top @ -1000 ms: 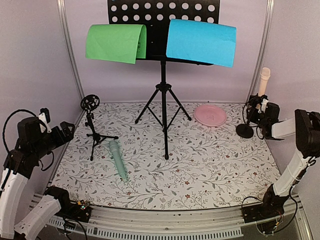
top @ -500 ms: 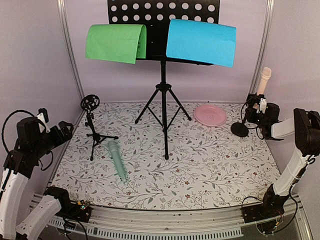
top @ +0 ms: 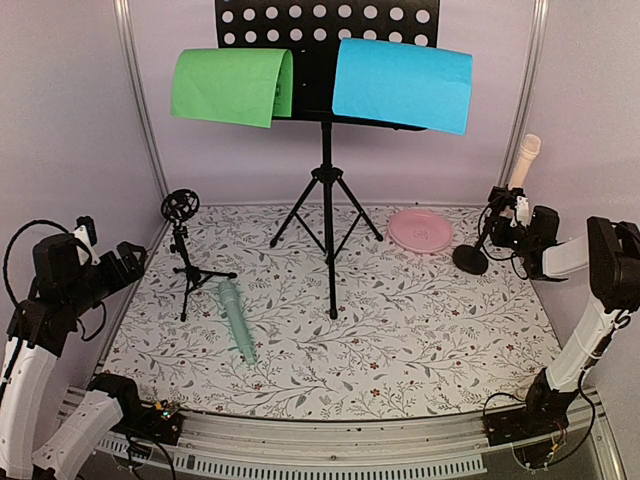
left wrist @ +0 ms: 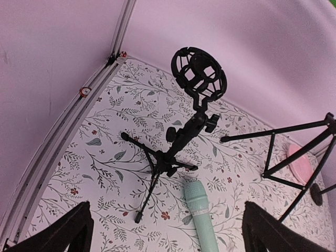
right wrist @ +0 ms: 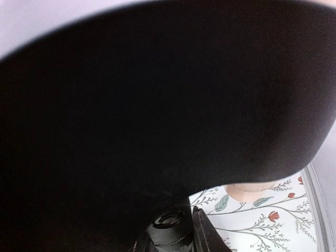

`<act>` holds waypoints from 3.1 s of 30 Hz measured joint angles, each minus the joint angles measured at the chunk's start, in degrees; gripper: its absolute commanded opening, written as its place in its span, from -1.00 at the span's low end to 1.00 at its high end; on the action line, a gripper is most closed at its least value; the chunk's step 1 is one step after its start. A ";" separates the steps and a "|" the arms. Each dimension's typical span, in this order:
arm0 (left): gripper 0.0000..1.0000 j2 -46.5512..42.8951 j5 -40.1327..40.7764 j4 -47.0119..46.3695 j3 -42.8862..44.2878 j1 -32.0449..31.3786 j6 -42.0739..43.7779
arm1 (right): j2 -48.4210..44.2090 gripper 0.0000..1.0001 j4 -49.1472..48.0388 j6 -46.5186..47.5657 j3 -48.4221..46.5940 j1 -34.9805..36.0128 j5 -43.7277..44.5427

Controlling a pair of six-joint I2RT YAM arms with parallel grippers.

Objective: Pack up the instrument practice props

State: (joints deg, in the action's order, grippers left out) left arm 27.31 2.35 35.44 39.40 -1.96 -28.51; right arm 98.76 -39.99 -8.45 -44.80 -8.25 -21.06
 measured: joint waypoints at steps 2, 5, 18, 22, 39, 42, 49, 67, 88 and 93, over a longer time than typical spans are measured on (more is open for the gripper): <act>0.98 0.00 -0.07 0.00 0.00 0.00 0.00 | 0.00 -0.76 0.00 0.33 0.04 0.00 -0.94; 0.98 0.00 -0.20 0.00 0.00 0.07 0.00 | -0.02 -0.78 -0.20 0.61 0.26 0.00 -2.29; 0.98 -0.72 -0.39 -0.09 -0.02 0.66 0.09 | -3.30 -0.82 2.78 0.70 1.84 0.70 -7.28; 0.98 -1.14 -0.44 -0.28 -0.02 1.03 0.39 | -5.57 -0.82 4.44 0.17 2.36 2.29 -8.20; 0.98 -3.06 -2.08 -2.10 -0.04 1.55 2.49 | -27.34 -0.82 16.33 -3.41 10.05 10.16 -9.94; 0.98 -5.57 -3.67 -3.91 -0.02 1.60 4.09 | -32.61 -0.83 19.28 -3.89 12.11 11.30 -9.97; 0.98 -2.82 -12.24 -6.54 4.87 1.66 2.08 | -42.58 -0.84 28.55 -4.52 13.92 12.15 -10.62; 0.71 4.07 -41.75 -11.04 16.57 0.76 -4.15 | -52.35 -0.82 45.70 -3.74 13.68 18.36 -21.84; 0.72 8.87 -38.56 -12.59 12.09 -16.48 -8.79 | -37.92 -0.80 49.40 4.85 6.78 57.05 -13.66; 0.84 14.56 -29.14 -14.97 12.07 -29.57 -8.04 | -29.24 -0.81 49.31 8.76 -0.44 63.19 -12.09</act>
State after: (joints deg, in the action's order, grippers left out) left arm 41.87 -26.79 20.47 51.46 -31.53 -36.56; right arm 69.52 9.32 0.32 -45.23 54.94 -33.15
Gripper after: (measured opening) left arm 0.867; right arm 0.244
